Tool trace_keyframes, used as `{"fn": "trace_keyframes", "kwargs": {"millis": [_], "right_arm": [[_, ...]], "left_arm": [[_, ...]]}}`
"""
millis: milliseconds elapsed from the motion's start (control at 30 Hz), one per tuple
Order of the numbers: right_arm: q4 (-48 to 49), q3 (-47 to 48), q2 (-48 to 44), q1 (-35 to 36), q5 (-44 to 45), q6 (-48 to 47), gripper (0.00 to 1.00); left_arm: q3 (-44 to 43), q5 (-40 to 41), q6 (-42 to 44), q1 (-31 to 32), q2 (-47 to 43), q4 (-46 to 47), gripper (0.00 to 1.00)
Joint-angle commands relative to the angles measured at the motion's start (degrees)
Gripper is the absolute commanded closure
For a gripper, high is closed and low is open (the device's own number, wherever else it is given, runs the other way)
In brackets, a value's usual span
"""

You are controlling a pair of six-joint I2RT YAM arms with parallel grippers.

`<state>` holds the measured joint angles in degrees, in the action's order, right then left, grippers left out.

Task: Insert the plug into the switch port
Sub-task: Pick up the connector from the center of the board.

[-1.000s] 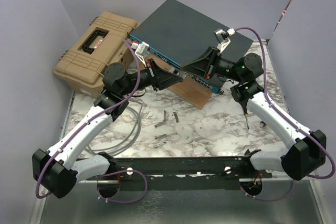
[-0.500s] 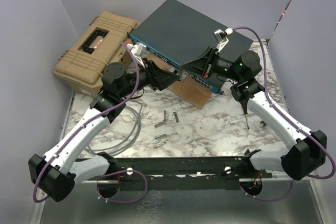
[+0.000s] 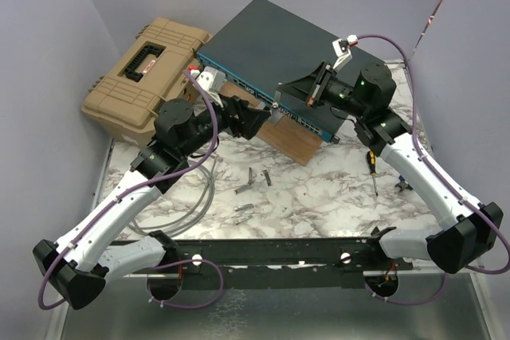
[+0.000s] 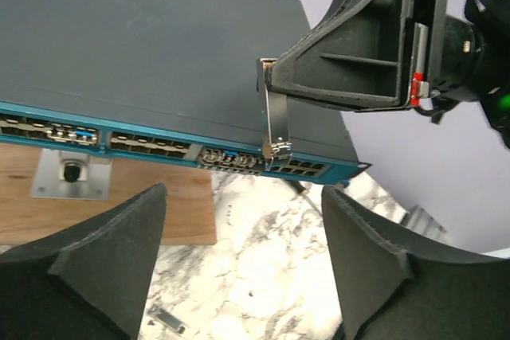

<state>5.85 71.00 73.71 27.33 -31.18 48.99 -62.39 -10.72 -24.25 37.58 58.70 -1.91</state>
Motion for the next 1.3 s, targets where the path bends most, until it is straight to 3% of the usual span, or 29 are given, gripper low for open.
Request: {"fn": "trace_keyframes", "kwargs": {"millis": [0, 400, 533, 1267], "right_arm": [[-8.7, 3.3, 0.9, 0.8, 6.6, -0.4, 1.00], [-21.0, 9.8, 4.2, 3.1, 17.3, 5.7, 1.00], [-25.6, 12.9, 6.1, 3.8, 18.6, 7.8, 1.00], [-30.0, 16.1, 8.6, 5.7, 19.8, 11.8, 1.00]], "left_arm": [[-0.7, 7.8, 5.5, 1.4, -0.8, 1.4, 0.18], [-1.6, 0.1, 3.9, 1.4, 4.1, 7.1, 0.17], [-2.7, -0.7, 0.1, 1.4, 6.5, 6.5, 0.22], [-8.3, 6.5, -2.2, 2.9, 12.1, -4.4, 0.42]]}}
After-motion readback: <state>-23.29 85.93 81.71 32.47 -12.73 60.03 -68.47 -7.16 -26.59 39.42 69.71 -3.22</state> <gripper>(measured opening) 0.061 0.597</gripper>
